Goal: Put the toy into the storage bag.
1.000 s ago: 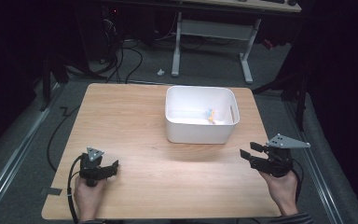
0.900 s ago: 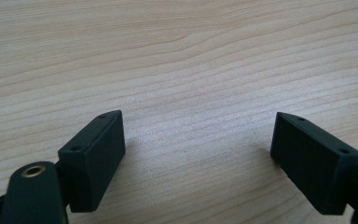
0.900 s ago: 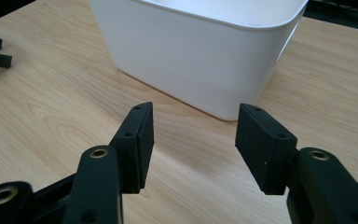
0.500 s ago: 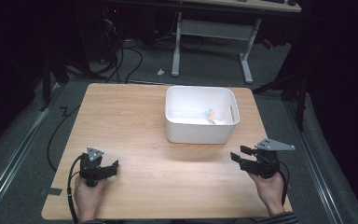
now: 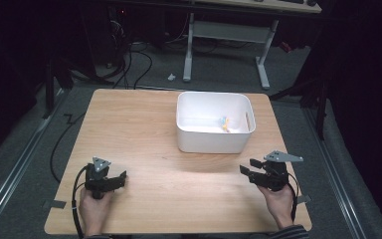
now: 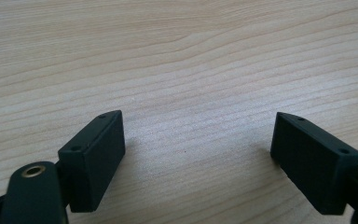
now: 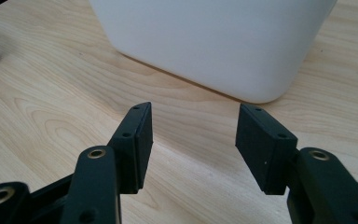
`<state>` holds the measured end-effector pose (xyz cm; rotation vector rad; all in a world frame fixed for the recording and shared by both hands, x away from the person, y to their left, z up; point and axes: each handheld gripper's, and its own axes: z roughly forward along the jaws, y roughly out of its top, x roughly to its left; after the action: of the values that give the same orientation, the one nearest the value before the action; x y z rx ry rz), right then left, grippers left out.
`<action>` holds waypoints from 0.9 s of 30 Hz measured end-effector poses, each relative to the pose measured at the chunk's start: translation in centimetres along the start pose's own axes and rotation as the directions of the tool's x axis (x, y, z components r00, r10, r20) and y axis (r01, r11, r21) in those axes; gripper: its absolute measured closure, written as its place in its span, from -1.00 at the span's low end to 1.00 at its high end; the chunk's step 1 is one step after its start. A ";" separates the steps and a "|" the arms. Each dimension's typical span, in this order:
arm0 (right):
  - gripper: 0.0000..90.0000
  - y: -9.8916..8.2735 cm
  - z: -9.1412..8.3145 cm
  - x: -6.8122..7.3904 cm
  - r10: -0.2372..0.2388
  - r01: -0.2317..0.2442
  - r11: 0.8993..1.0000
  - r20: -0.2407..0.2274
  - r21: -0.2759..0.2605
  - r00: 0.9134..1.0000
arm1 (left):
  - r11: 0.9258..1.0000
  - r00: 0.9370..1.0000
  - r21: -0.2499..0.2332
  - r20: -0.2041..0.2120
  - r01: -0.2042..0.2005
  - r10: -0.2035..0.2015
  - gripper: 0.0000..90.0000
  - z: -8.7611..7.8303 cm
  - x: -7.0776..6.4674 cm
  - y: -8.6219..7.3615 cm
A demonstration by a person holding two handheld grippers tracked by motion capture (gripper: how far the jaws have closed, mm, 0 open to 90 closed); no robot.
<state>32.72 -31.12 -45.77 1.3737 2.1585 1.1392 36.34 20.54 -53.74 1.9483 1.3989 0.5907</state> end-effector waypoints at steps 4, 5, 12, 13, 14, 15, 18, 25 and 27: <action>0.03 -0.3 0.6 -0.2 0.002 -0.002 1.000 0.001 0.013 1.000 | 1.000 1.000 0.001 0.000 -0.001 0.001 -0.60 0.0 0.0 0.0; 0.03 -0.4 0.7 -0.2 0.008 -0.008 1.000 0.001 0.016 1.000 | 1.000 1.000 0.000 0.000 0.000 0.000 -0.60 0.0 0.0 0.0; 0.03 -1.0 1.8 -0.3 0.015 -0.015 0.999 0.003 0.039 1.000 | 1.000 1.000 0.001 0.000 -0.001 0.001 -0.60 0.0 0.0 0.0; 0.03 -1.1 1.9 -0.3 0.014 -0.014 0.999 0.005 0.041 1.000 | 1.000 1.000 0.000 0.000 0.000 0.000 -0.60 0.0 0.0 0.0; 0.03 -1.1 2.0 -0.4 0.013 -0.013 0.999 0.008 0.041 1.000 | 1.000 1.000 0.000 0.000 0.000 0.000 -0.60 0.0 0.0 0.0; 0.02 -1.2 2.1 -0.4 0.013 -0.014 0.999 0.009 0.041 1.000 | 1.000 1.000 0.000 0.000 0.000 0.000 -0.60 0.0 0.0 0.0; 0.02 -1.4 2.3 -0.5 0.027 -0.027 0.999 0.012 0.046 1.000 | 1.000 1.000 0.000 0.000 0.000 0.000 -0.60 0.0 0.0 0.0; 0.02 -2.0 3.3 -0.8 0.015 -0.017 0.998 0.034 0.067 0.999 | 1.000 1.000 0.001 0.000 -0.001 0.001 -0.60 0.0 0.0 0.0; 0.02 -2.2 3.5 -0.7 0.024 -0.027 0.997 0.039 0.071 0.999 | 1.000 1.000 0.000 0.000 0.000 0.000 -0.60 0.0 0.0 0.0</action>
<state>34.04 -30.64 -49.72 1.4449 2.1805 1.0461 36.34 20.54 -53.74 1.9482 1.3991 0.5910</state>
